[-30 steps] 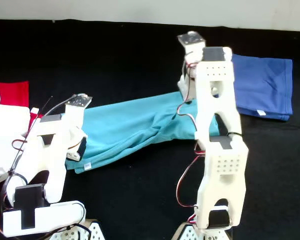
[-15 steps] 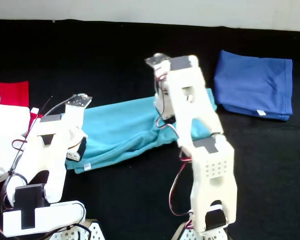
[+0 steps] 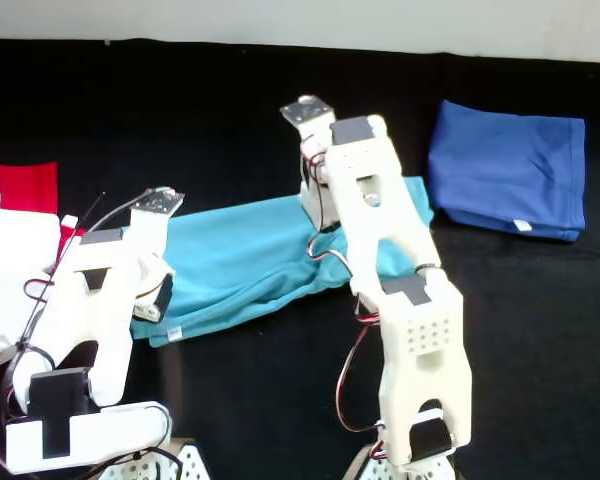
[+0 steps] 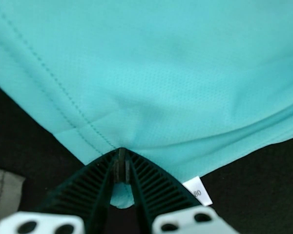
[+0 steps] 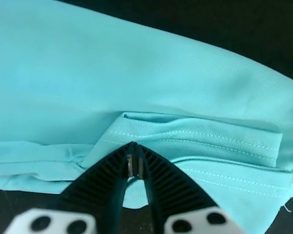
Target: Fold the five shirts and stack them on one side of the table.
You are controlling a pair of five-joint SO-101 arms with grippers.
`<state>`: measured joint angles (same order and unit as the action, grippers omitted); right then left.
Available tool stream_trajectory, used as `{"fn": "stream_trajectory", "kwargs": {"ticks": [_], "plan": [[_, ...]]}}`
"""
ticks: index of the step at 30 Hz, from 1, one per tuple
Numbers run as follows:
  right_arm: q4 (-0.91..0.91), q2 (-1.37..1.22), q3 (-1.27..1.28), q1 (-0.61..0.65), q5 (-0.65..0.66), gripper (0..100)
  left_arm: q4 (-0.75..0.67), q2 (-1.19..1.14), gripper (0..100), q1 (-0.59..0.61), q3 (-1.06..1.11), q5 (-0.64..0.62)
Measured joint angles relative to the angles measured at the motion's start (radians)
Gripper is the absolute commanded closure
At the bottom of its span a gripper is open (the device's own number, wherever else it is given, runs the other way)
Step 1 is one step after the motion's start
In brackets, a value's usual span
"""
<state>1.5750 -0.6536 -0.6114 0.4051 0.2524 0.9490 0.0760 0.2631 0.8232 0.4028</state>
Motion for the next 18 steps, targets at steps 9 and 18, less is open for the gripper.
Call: {"fn": "stream_trajectory", "kwargs": {"ticks": [9, 18], "plan": [[0.170, 0.063, -0.157, -0.048, 0.000, 99.1, 0.077, 0.117, 99, 0.000, -0.040, -0.052], [0.173, 0.206, -0.068, -0.066, 0.000, 99.1, 0.164, 0.276, 80, 0.133, -0.103, -0.170]]}}
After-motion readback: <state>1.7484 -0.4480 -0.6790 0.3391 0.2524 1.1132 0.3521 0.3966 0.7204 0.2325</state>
